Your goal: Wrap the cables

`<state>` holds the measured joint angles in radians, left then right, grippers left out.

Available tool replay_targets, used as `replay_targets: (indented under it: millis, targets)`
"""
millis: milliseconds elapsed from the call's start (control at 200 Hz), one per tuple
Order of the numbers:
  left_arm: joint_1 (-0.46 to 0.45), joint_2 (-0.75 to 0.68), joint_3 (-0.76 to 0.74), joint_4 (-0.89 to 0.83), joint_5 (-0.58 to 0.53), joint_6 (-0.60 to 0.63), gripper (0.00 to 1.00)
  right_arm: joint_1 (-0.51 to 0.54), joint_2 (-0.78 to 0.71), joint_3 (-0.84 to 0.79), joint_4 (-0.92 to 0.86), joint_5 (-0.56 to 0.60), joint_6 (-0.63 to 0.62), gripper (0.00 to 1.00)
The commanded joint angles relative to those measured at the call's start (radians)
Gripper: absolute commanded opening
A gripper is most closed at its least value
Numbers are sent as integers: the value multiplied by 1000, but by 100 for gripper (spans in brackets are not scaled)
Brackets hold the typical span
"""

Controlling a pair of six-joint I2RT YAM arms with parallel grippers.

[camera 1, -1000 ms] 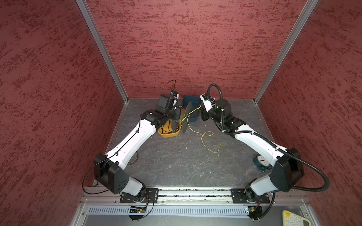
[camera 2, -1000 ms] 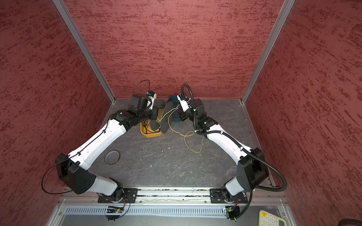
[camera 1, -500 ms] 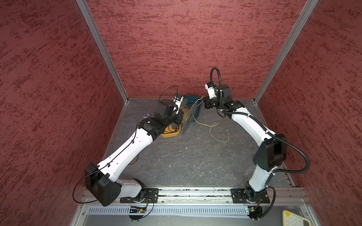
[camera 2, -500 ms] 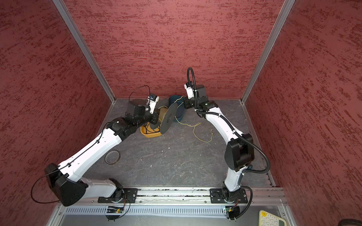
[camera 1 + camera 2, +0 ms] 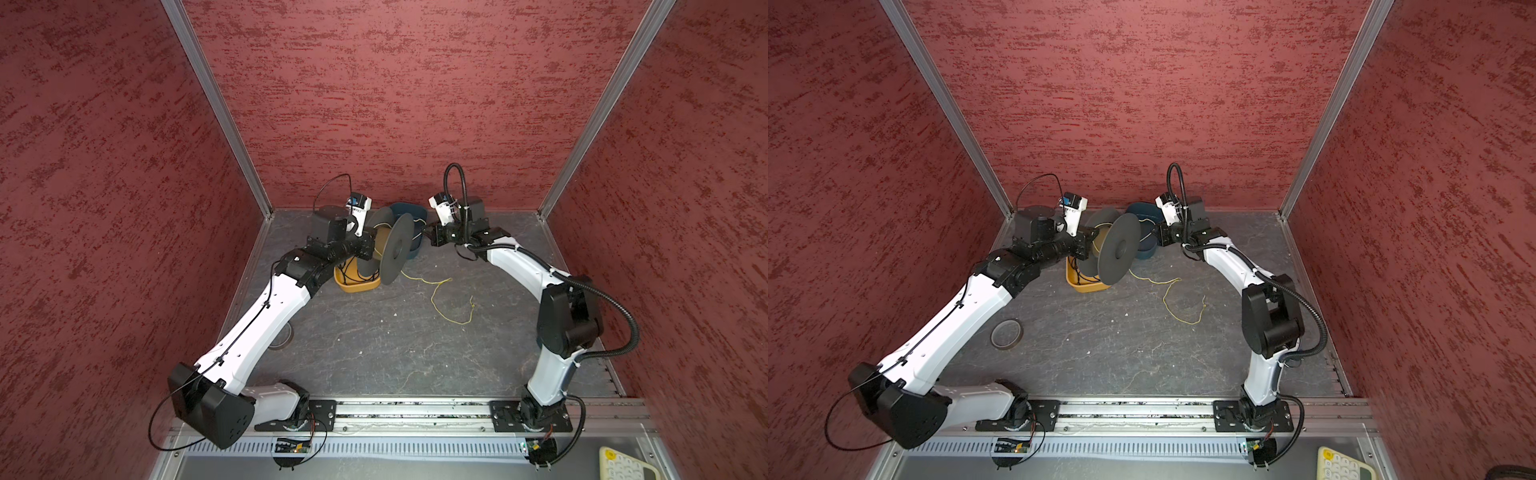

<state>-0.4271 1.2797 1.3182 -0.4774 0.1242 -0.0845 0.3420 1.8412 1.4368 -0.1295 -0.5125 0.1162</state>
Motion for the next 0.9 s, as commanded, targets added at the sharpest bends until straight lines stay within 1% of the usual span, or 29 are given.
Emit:
replay_targets:
  millis: [0, 65, 200, 271, 356, 456, 521, 636, 731, 827, 897]
  targets:
    - [60, -71, 61, 168, 50, -144, 0, -28, -5, -97, 117, 54, 69, 0]
    - [88, -67, 61, 205, 83, -178, 0, -11, -14, -154, 175, 43, 85, 0]
    - [121, -53, 50, 295, 140, -258, 0, 41, -17, -215, 238, 42, 103, 0]
    - [134, -48, 32, 355, 148, -301, 0, 65, -21, -248, 294, 43, 132, 0]
    - [149, -45, -4, 431, 140, -348, 0, 86, -22, -295, 391, -4, 190, 0]
    - [169, -41, -30, 482, 147, -387, 0, 107, -25, -311, 422, -12, 195, 0]
    - [170, -36, -26, 484, 164, -391, 0, 106, -39, -311, 418, 20, 193, 0]
    - [168, -42, -36, 483, 181, -392, 0, 104, -87, -294, 370, 136, 199, 0]
    - [170, -54, -52, 482, 171, -387, 0, 103, -111, -251, 325, 139, 210, 14]
    - [170, -57, -62, 484, 166, -385, 0, 103, -121, -206, 285, 122, 215, 18]
    - [171, -53, -60, 477, 165, -383, 0, 103, -131, -183, 259, 117, 210, 23]
